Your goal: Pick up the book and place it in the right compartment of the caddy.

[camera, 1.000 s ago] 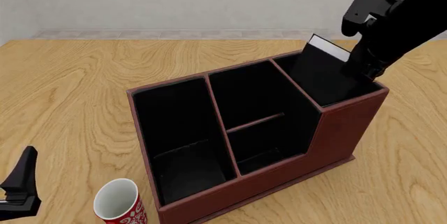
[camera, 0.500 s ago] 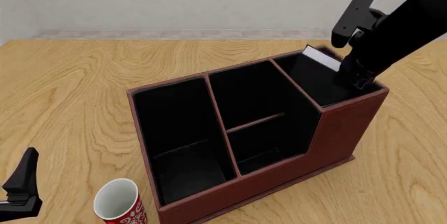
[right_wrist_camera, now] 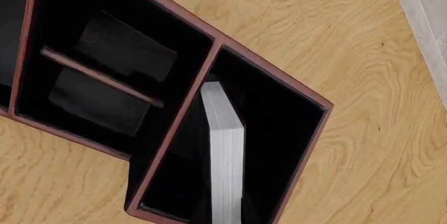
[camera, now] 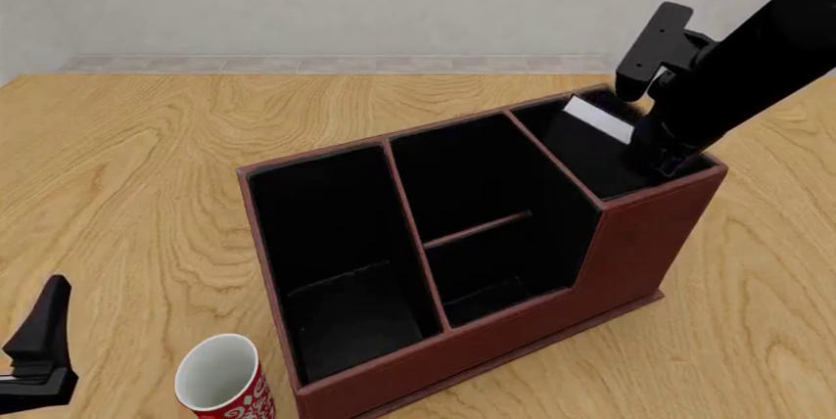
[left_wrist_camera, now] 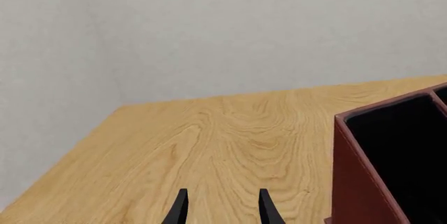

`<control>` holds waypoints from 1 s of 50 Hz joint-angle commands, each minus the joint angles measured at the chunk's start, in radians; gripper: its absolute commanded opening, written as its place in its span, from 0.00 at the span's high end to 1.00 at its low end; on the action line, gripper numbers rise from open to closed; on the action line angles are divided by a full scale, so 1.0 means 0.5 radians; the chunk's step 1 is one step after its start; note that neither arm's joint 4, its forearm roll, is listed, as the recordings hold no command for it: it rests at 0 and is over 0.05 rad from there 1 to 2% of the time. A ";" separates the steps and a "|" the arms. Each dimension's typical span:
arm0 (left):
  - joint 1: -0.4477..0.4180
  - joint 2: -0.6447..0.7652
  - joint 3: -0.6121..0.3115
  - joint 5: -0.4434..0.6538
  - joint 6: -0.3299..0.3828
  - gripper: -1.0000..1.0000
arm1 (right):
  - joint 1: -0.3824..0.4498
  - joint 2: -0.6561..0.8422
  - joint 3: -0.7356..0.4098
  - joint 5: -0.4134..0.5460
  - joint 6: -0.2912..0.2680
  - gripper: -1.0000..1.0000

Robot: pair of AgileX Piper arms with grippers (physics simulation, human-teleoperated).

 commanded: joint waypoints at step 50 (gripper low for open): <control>-0.009 0.000 0.009 -0.013 -0.009 0.00 | -0.028 -0.091 -0.125 0.077 -0.059 0.00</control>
